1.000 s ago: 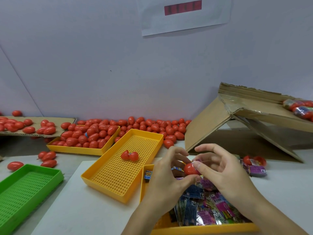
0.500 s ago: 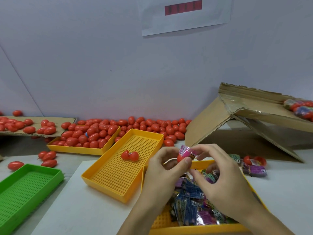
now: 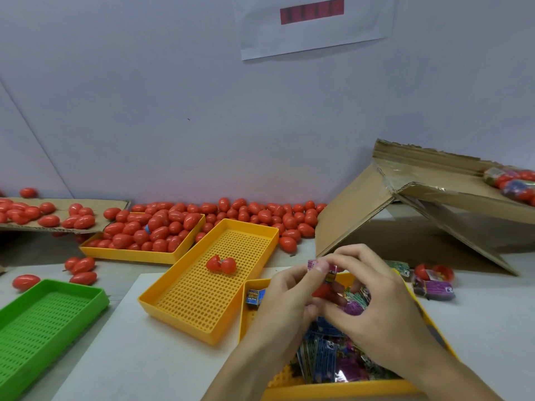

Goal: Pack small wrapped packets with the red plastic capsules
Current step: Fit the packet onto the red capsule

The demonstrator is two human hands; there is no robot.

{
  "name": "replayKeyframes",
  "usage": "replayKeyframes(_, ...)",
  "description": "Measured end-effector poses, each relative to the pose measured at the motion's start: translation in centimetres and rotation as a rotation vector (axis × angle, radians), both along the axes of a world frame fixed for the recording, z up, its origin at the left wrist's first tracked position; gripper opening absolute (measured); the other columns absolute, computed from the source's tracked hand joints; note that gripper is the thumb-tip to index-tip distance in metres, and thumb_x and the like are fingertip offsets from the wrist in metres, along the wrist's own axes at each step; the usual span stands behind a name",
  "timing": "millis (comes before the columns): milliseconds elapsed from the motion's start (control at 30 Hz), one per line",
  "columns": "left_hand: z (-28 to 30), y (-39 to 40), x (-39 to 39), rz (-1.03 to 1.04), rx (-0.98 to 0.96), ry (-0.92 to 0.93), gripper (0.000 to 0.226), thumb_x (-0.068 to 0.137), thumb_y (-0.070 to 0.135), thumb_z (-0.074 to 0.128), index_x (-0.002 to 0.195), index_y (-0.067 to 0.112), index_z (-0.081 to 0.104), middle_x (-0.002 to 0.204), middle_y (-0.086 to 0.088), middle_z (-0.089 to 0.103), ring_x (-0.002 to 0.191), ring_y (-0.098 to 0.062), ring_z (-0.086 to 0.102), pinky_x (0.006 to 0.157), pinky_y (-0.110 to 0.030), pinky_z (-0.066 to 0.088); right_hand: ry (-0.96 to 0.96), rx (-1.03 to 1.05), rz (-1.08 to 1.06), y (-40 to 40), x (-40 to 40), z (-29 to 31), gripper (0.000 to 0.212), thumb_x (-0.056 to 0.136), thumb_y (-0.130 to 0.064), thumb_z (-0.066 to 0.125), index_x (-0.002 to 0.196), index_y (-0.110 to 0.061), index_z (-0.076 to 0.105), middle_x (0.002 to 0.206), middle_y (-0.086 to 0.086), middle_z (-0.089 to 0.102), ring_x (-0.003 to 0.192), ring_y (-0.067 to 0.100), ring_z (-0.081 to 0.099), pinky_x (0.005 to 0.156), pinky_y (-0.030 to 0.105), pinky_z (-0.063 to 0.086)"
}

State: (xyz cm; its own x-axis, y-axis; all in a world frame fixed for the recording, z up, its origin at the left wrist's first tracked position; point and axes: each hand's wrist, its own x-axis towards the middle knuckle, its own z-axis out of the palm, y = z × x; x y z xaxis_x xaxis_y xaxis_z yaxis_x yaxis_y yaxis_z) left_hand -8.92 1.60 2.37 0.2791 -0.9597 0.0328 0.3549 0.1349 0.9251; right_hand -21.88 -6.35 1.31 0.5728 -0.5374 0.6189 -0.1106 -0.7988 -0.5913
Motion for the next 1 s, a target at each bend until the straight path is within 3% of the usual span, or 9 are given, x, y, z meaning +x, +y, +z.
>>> replayKeyframes(167, -0.11, 0.01, -0.07, -0.049, 0.038, -0.104, 0.031, 0.095, 0.040, 0.064, 0.103, 0.012, 0.074, 0.088, -0.011, 0.072, 0.087, -0.021, 0.069, 0.076, -0.029, 0.056, -0.015, 0.042, 0.027, -0.40, -0.39, 0.06, 0.047, 0.075, -0.016, 0.085, 0.118, -0.027, 0.071, 0.109, -0.017, 0.058, 0.105, 0.003, 0.056, 0.073, 0.003, 0.041)
replayKeyframes(333, -0.05, 0.03, -0.09, -0.067, 0.056, -0.133, 0.040, 0.089, 0.052, 0.066, 0.103, 0.017, 0.076, 0.091, -0.008, 0.074, 0.088, -0.021, 0.072, 0.074, -0.029, 0.057, -0.054, 0.099, 0.036, -0.31, -0.34, 0.24, 0.042, 0.078, -0.022, 0.084, 0.118, -0.025, 0.071, 0.108, -0.019, 0.058, 0.096, -0.001, 0.056, 0.065, 0.005, 0.041)
replayKeyframes(467, -0.07, 0.09, -0.01, -0.056, 0.047, -0.124, 0.041, 0.088, 0.052, 0.066, 0.103, 0.015, 0.075, 0.089, -0.010, 0.072, 0.085, -0.021, 0.070, 0.073, -0.030, 0.057, -0.061, 0.131, 0.054, -0.04, -0.36, 0.45, 0.042, 0.076, -0.031, 0.077, 0.117, -0.029, 0.071, 0.109, -0.018, 0.059, 0.097, 0.000, 0.056, 0.068, 0.007, 0.043)
replayKeyframes(633, -0.05, 0.20, -0.46, -0.107, 0.051, -0.200, 0.025, 0.086, 0.051, 0.064, 0.082, 0.029, 0.074, 0.074, -0.003, 0.069, 0.066, -0.014, 0.065, 0.064, -0.025, 0.053, -0.004, 0.180, 0.130, -0.28, -0.48, 0.46, 0.044, 0.076, -0.015, 0.082, 0.117, -0.028, 0.072, 0.114, -0.016, 0.059, 0.104, 0.010, 0.060, 0.078, 0.019, 0.052)
replayKeyframes(800, -0.16, 0.12, -0.16, -0.140, 0.082, -0.288, 0.024, 0.089, 0.054, 0.059, 0.079, 0.037, 0.073, 0.070, -0.002, 0.071, 0.065, -0.019, 0.070, 0.064, -0.026, 0.056, 0.022, 0.159, 0.141, -0.45, -0.60, 0.49, 0.046, 0.075, -0.021, 0.081, 0.120, -0.021, 0.071, 0.115, -0.018, 0.057, 0.103, 0.009, 0.062, 0.079, 0.019, 0.053)
replayKeyframes(1000, -0.34, 0.04, -0.08, -0.093, 0.059, -0.225, 0.034, 0.088, 0.058, 0.060, 0.088, 0.028, 0.075, 0.077, -0.005, 0.071, 0.070, -0.016, 0.068, 0.065, -0.026, 0.055, 0.003, 0.154, 0.111, -0.65, -0.52, 0.16, 0.046, 0.079, -0.012, 0.081, 0.120, -0.029, 0.070, 0.114, -0.016, 0.059, 0.104, 0.008, 0.059, 0.076, 0.017, 0.049)
